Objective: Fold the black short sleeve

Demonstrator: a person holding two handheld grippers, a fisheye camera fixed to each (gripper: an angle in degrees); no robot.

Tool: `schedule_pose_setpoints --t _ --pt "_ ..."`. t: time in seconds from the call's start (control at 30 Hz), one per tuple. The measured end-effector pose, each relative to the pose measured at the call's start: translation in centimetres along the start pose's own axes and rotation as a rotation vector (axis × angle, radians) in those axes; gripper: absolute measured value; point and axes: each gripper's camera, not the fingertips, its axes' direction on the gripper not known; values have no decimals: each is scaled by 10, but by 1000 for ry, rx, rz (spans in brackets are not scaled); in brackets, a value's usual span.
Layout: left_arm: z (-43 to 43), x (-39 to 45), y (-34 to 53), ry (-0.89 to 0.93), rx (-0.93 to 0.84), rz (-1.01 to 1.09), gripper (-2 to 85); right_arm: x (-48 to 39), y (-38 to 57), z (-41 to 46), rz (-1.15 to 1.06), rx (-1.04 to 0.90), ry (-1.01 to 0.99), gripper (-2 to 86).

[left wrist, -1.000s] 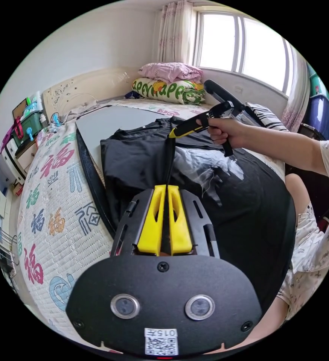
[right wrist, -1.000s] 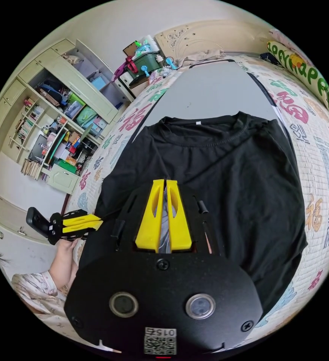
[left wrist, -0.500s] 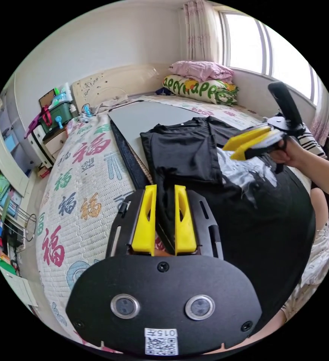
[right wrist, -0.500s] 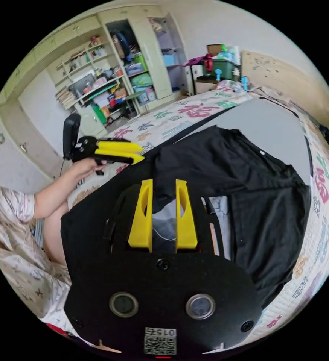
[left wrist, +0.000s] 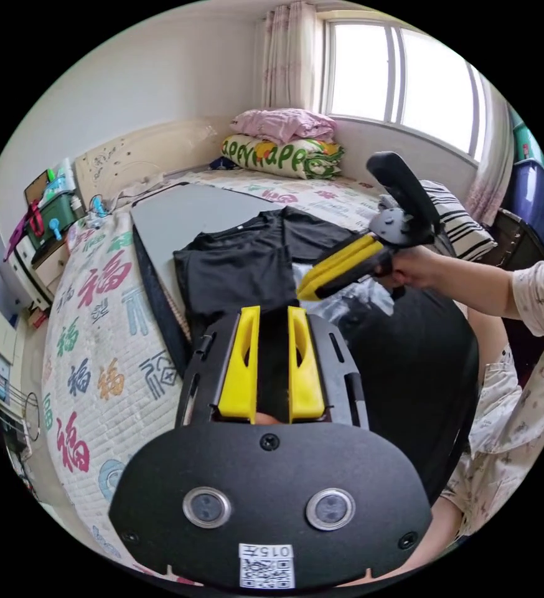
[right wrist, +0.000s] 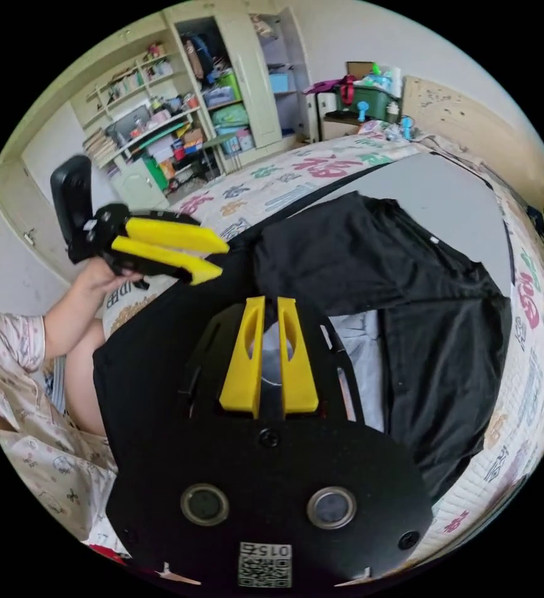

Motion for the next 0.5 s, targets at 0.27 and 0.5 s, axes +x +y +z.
schedule_pose_setpoints --t 0.27,0.5 --pt "81 4 -34 24 -151 4 75 147 -37 -36 316 80 65 76" --pt "60 -41 -71 89 -109 -11 83 179 -65 -45 316 60 -12 66"
